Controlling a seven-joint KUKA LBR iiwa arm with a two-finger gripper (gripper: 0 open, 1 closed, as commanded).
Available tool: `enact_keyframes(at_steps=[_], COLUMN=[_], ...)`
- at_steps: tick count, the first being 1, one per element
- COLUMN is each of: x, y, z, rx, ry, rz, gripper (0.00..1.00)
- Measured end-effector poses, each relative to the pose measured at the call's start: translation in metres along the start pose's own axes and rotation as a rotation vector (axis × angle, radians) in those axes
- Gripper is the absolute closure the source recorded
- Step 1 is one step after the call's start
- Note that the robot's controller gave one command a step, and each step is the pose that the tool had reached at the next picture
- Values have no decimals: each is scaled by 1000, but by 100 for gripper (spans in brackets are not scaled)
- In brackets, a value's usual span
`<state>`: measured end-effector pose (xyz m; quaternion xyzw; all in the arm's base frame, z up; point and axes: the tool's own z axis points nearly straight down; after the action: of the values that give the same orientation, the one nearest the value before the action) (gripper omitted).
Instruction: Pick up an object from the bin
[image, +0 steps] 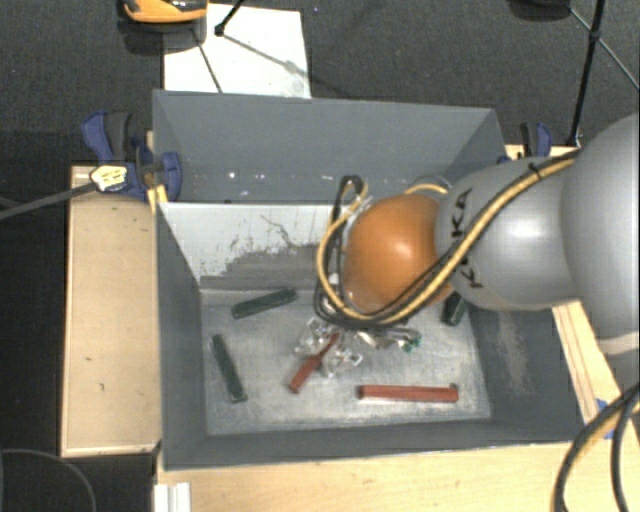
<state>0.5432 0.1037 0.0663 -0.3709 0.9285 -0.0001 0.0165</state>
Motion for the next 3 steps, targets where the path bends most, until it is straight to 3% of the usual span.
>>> enact_keyframes(at_steps=[1,3], x=[0,2], y=[0,1], z=[-3,-22], rx=[-1,-10], ry=[2,23], rz=[-4,2], gripper=[100,100])
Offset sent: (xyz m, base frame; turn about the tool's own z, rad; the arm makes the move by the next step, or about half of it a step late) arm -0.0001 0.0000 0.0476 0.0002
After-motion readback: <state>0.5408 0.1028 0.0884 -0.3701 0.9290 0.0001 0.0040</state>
